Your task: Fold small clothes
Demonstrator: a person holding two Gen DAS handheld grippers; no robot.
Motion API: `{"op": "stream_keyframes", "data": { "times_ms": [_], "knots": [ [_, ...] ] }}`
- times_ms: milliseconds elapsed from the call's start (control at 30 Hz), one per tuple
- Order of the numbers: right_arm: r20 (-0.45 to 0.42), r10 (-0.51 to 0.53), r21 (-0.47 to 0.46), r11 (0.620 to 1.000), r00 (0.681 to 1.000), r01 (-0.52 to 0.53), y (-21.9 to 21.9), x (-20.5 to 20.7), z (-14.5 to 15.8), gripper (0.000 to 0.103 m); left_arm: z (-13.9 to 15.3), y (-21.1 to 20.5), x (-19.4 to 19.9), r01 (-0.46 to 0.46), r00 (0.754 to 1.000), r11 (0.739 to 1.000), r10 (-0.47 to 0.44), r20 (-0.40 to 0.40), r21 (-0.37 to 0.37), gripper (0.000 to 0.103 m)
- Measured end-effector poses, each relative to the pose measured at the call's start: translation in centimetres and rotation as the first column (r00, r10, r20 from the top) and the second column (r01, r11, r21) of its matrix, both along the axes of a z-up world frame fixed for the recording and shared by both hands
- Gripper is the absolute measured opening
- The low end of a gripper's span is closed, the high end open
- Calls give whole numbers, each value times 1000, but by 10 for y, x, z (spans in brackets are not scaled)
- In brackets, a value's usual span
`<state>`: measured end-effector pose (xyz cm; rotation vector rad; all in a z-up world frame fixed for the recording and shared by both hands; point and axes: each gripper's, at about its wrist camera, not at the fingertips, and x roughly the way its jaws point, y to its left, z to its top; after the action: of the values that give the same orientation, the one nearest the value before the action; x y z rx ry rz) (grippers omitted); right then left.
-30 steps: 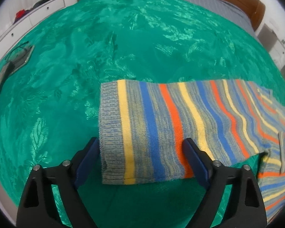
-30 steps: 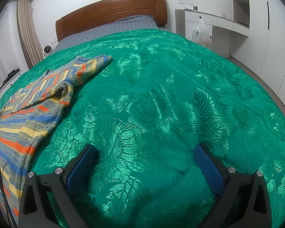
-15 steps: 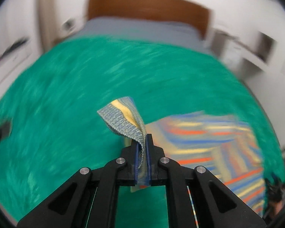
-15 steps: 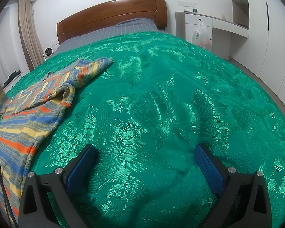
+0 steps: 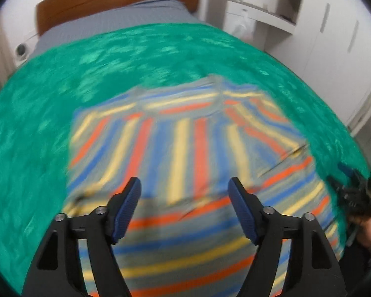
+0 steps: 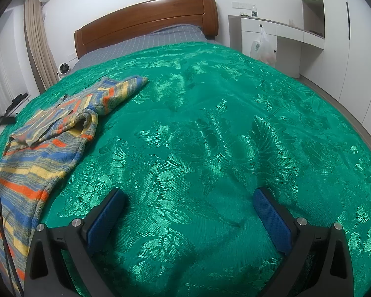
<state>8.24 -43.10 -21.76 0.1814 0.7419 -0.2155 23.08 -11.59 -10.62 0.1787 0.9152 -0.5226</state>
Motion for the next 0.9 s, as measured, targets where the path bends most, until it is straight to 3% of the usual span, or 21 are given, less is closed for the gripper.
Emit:
{"op": "stream_keyframes", "data": {
  "times_ms": [67, 167, 233, 333, 400, 467, 533, 667, 900],
  "knots": [
    [4, 1, -1, 1000, 1000, -1, 0, 0, 0, 103, -4, 44, -4, -78, 996, 997, 77, 40, 24, 94],
    [8, 2, -1, 1000, 1000, -2, 0, -1, 0, 103, -14, 113, 17, -231, 972, 970, 225, 72, 79, 96],
    [8, 2, -2, 1000, 1000, -2, 0, -1, 0, 103, -25, 155, 34, -342, 939, 934, 336, 78, 98, 96],
    [4, 1, -8, 1000, 1000, -1, 0, -1, -1, 103, -35, 186, 60, -450, 892, 890, 442, 95, 78, 96],
    [3, 1, -9, 1000, 1000, -1, 0, 0, -1, 103, -45, 195, 74, -476, 879, 878, 473, 64, 41, 96],
    [3, 2, -8, 1000, 1000, -2, 0, 0, -1, 103, -65, 196, 87, -505, 863, 860, 504, 35, 79, 101],
    [3, 1, -9, 1000, 1000, -1, 0, 0, -1, 103, -81, 193, 90, -504, 863, 858, 504, 33, 98, 103],
    [3, 1, -9, 1000, 1000, -1, 0, 0, -1, 103, -81, 189, 80, -517, 855, 852, 510, 88, 81, 103],
    [3, 2, -9, 1000, 1000, -1, 0, 0, -1, 103, -83, 199, 85, -518, 855, 854, 514, 62, 54, 103]
  ]
}}
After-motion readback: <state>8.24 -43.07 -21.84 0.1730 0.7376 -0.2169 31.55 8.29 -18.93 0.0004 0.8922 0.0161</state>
